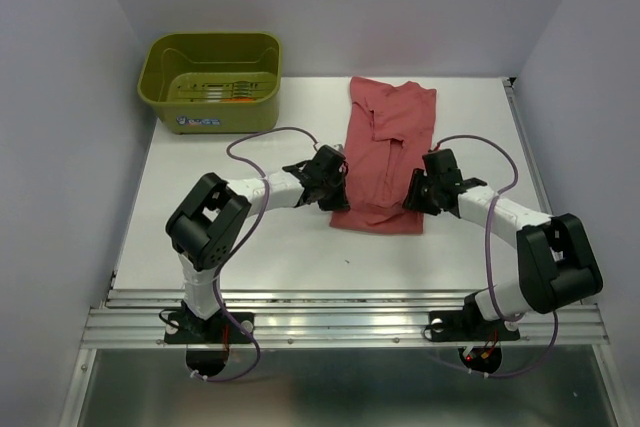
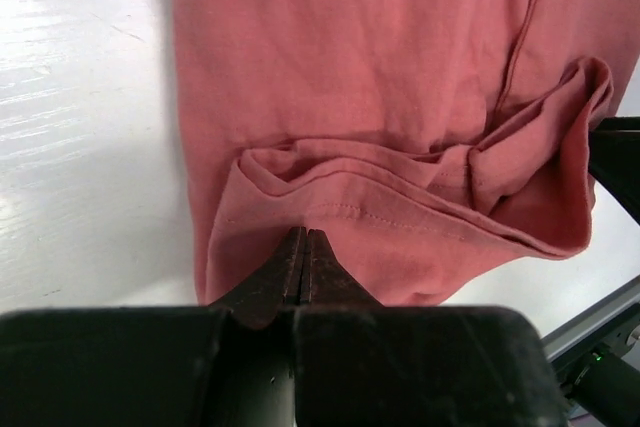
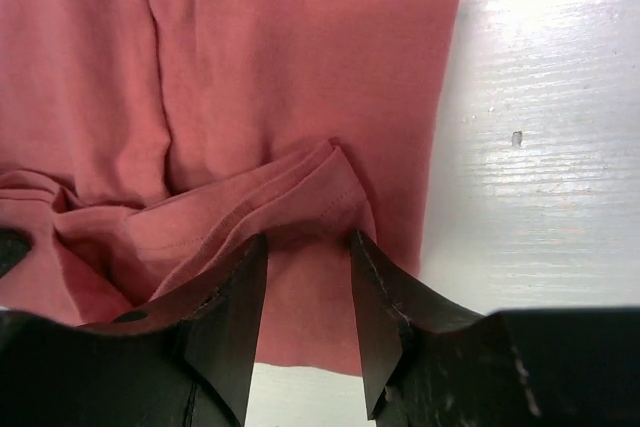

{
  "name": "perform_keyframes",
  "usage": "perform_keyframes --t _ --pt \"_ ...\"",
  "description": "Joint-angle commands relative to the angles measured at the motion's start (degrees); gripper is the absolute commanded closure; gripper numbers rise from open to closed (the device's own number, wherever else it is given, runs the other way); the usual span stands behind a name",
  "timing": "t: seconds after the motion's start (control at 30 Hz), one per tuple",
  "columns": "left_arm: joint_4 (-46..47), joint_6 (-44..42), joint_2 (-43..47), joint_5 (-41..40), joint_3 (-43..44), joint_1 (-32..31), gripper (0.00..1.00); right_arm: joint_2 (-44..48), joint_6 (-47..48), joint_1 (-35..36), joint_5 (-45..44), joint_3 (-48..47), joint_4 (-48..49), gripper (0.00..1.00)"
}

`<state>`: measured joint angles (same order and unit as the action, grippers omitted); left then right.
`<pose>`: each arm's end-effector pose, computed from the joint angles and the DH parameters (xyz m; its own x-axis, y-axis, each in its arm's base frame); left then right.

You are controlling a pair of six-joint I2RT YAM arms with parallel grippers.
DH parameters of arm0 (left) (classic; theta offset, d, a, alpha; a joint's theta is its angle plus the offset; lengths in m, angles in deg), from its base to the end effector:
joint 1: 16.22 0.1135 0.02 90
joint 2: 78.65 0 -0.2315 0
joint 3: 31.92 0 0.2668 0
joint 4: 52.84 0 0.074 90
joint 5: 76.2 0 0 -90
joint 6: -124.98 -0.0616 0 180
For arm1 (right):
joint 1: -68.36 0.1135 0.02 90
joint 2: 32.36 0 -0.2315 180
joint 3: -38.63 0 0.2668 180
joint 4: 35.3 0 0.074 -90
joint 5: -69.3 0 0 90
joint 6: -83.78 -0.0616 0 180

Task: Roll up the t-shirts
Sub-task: Roll the T-shirt to the center of the board.

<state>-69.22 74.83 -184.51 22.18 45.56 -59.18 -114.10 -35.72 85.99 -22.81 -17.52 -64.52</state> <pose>0.2967 -0.2886 0.1144 -0.8762 -0.0503 -0.4794 0.2456 0.8092 -0.5338 0.2918 0.0904 0.1166 -0.8170 0.2567 -0.5164 0.1377 0.9564 0.2576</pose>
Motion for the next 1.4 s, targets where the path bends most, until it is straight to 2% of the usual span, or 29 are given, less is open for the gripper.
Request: perform_keyframes --t 0.0,0.17,0.27,0.3,0.4,0.8,1.07,1.17,1.3,1.37 --pt "-0.4 -0.6 0.1 -0.8 1.6 0.9 0.98 -1.6 2.2 -0.3 -1.3 -1.6 0.8 0.56" --pt "-0.3 -0.6 -0.3 -0.9 1.3 1.1 0.98 -2.8 2.2 -0.3 -4.7 -2.1 0.8 0.59" --pt "-0.4 -0.6 -0.5 -0.9 1.3 1.2 0.98 -2.9 1.8 -0.3 -6.0 -1.8 0.9 0.73" --pt "-0.4 -0.7 -0.7 -0.9 1.2 1.2 0.98 -2.6 1.6 -0.3 -6.5 -1.8 0.9 0.84" --pt "-0.3 -0.7 -0.8 -1.0 1.1 1.2 0.98 -0.5 0.8 -0.3 -8.2 -0.6 0.9 0.99" --pt "-0.3 -1.2 -3.3 -0.4 1.6 1.6 0.99 12.4 -5.8 -0.3 -9.3 6.1 -2.5 0.99" --pt "0.0 -1.4 -4.2 -0.3 1.9 1.7 0.99 9.6 -9.3 -0.3 -12.1 8.1 -3.3 0.99" --pt "-0.1 -1.6 -3.9 -0.4 1.9 1.7 0.99 8.6 -8.7 -0.3 -13.5 7.0 -3.8 0.91" --pt "-0.9 -2.1 -2.9 -0.7 2.2 2.0 0.99 11.4 -7.6 -0.3 -14.1 4.5 -6.3 0.69" --pt "-1.2 -2.3 -1.8 -0.9 2.2 2.0 0.99 13.1 -7.0 -0.3 -13.9 2.9 -7.9 0.63"
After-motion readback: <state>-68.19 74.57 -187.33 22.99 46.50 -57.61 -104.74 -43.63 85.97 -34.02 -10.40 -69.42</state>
